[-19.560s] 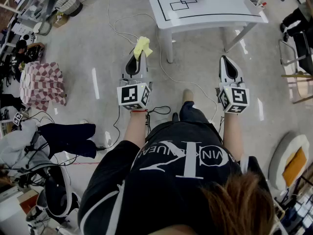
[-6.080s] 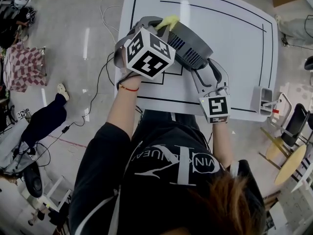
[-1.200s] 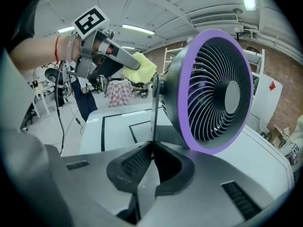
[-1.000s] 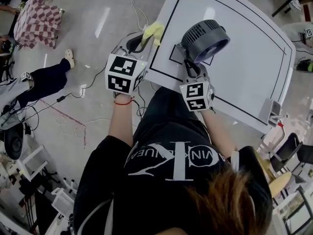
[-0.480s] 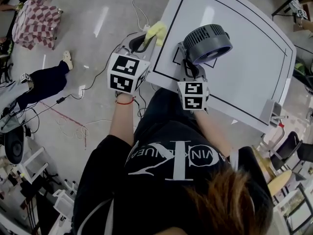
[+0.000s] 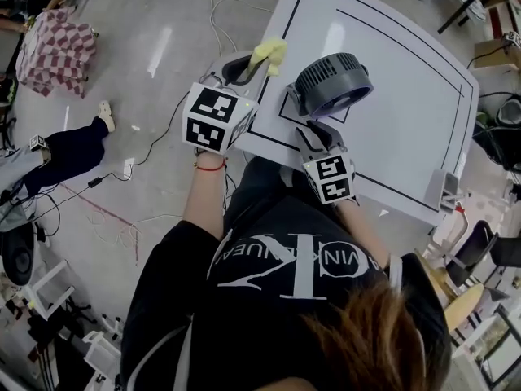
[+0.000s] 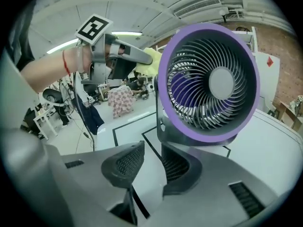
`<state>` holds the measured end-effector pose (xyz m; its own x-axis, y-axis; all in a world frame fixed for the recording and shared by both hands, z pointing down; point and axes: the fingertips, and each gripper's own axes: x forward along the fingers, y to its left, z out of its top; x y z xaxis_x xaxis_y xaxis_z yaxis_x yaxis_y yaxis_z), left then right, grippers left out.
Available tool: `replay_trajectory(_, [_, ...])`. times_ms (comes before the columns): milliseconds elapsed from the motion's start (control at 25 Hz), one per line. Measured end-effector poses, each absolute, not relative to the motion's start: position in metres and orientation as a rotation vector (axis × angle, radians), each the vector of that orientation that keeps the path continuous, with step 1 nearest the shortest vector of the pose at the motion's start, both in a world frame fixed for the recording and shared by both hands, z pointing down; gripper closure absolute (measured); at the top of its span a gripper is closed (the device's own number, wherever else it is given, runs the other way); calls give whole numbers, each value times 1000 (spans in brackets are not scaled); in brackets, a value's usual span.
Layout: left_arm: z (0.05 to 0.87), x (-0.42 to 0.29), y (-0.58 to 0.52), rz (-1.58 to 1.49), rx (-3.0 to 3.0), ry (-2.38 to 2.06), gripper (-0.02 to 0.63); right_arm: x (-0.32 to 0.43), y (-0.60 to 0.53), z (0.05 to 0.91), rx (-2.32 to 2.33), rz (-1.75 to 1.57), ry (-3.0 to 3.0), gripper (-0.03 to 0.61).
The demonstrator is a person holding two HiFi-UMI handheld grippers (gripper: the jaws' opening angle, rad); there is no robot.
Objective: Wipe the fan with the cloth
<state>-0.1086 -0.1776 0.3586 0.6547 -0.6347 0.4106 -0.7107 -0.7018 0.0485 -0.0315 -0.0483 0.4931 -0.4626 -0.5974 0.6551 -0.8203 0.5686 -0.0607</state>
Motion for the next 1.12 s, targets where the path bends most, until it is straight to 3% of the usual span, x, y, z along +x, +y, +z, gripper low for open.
replay_trajectory(560, [320,-60,-93,515,2555,-1406,560,100,-71,458,1062,344,-2306,488])
replay_trajectory(960, [347,-6,-61,400,2401,-1455,560,117,-60,453,977,279,-2378,482])
replay_trajectory(1120, [363,5,-71,583,2347,-1579,560,132,-53,458,968,295,-2374,482])
